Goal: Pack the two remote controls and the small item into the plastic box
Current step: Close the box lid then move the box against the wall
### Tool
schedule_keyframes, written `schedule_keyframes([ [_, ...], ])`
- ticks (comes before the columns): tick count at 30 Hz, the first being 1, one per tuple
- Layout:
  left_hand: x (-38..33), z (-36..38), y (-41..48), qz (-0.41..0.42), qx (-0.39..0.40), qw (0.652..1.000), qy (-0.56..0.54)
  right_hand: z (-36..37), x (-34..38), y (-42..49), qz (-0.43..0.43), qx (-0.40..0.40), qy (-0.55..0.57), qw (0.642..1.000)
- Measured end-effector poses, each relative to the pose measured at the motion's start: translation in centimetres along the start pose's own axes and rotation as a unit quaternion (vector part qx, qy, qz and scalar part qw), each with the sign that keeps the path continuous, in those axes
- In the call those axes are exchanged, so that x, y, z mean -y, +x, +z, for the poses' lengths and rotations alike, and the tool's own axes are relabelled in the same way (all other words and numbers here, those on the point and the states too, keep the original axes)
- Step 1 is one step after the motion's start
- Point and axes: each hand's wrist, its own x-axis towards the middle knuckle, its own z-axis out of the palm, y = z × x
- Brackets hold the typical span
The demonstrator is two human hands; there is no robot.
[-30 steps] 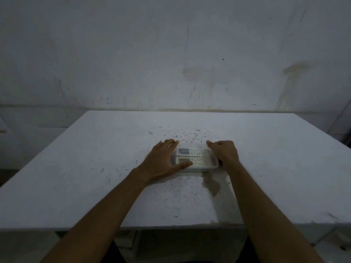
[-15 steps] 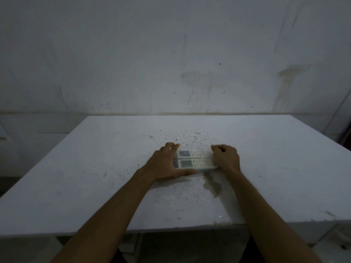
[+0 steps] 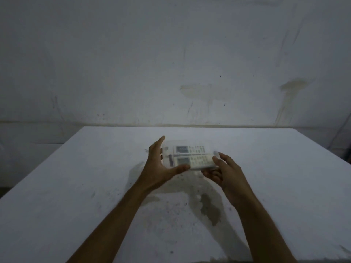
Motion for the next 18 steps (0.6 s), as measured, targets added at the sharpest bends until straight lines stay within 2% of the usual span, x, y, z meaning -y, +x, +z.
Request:
schedule_keyframes([
  [3, -0.2, 0.5, 1.9, -0.065, -0.006, 0.991, -0.115, 0.1, 1.1, 2.6, -0.009, -0.009, 0.009, 1.000],
  [6, -0.7, 1.4, 3.7, -0.135, 0.005, 0.963, -0.233, -0.6, 2.4, 5.2, -0.038, -0.026, -0.041, 0.998],
  [9, -1.3, 2.5, 6.4, -0.191, 0.022, 0.929, -0.317, -2.3, 3.2, 7.4, -0.052, -0.045, -0.121, 0.990],
  [11, -1.8, 4.0, 8.9, -0.220, 0.025, 0.917, -0.332, -4.6, 3.2, 9.2, -0.046, -0.103, -0.221, 0.969],
  [12, -1.9, 4.9, 10.3, -0.230, 0.022, 0.917, -0.325, -6.1, 3.0, 10.1, -0.050, -0.134, -0.301, 0.943],
  [13, -2.1, 5.8, 11.8, -0.234, 0.021, 0.918, -0.321, -7.6, 2.8, 10.6, -0.060, -0.160, -0.404, 0.899],
  [15, -2.5, 8.1, 14.9, -0.243, 0.021, 0.918, -0.313, -10.7, 1.5, 11.4, -0.062, -0.166, -0.597, 0.783],
  [16, -2.7, 9.5, 16.5, -0.246, 0.024, 0.917, -0.312, -11.8, 0.8, 11.5, -0.054, -0.158, -0.651, 0.740],
  [17, -3.0, 10.9, 18.0, -0.253, 0.031, 0.914, -0.315, -12.2, 0.2, 11.5, -0.046, -0.146, -0.678, 0.719],
  [18, -3.2, 11.5, 19.2, -0.256, 0.034, 0.914, -0.312, -11.7, -0.4, 11.6, -0.047, -0.137, -0.685, 0.714],
])
